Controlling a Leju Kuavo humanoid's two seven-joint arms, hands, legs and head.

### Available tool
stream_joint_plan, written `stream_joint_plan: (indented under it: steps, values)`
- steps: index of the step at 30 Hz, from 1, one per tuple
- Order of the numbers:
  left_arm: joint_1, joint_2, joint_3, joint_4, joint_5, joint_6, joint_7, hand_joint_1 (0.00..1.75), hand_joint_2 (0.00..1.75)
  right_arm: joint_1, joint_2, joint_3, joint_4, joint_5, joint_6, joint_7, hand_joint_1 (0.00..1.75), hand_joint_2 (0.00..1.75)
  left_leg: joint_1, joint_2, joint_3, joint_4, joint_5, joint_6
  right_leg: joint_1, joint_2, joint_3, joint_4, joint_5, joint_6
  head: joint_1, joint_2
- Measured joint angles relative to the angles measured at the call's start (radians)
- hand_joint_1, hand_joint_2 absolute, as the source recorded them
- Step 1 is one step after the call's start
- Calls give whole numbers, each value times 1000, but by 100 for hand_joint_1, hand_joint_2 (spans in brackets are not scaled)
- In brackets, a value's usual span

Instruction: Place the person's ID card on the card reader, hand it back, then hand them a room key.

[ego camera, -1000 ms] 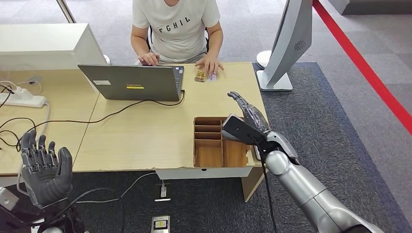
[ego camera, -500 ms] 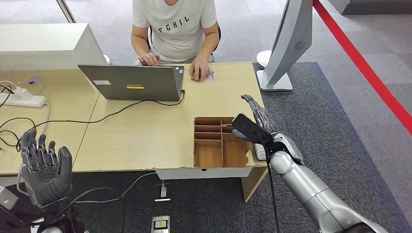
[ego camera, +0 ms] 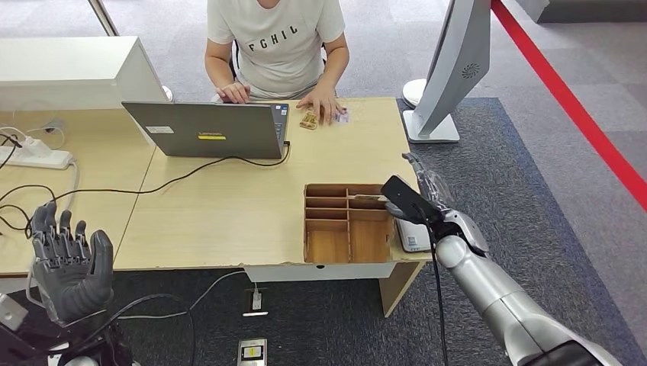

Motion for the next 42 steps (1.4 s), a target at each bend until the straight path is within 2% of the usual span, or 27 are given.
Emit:
stream_joint_plan:
  steps: [5,11,19,28,42]
  values:
    - [0,0,0,0,2,0,-3,0,175,11,0,-1,5,-26,14,-5,1,175,0,0,0,0,0,0,0,0,0,0,0,0,0,0]
    - [0,3,0,0,4,0,2,0,175,43,-11,-25,-33,-148,46,-16,0,175,0,0,0,0,0,0,0,0,0,0,0,0,0,0]
    - [-1,12,-1,0,23,0,1,0,175,96,-74,-104,-197,-289,27,-13,1,175,0,0,0,0,0,0,0,0,0,0,0,0,0,0]
    - [-19,21,-7,1,45,0,-8,0,175,136,-115,-151,-332,-275,2,3,2,175,0,0,0,0,0,0,0,0,0,0,0,0,0,0]
    - [-24,21,-8,2,37,0,-9,0,175,139,-107,-127,-310,-177,4,-1,5,175,0,0,0,0,0,0,0,0,0,0,0,0,0,0]
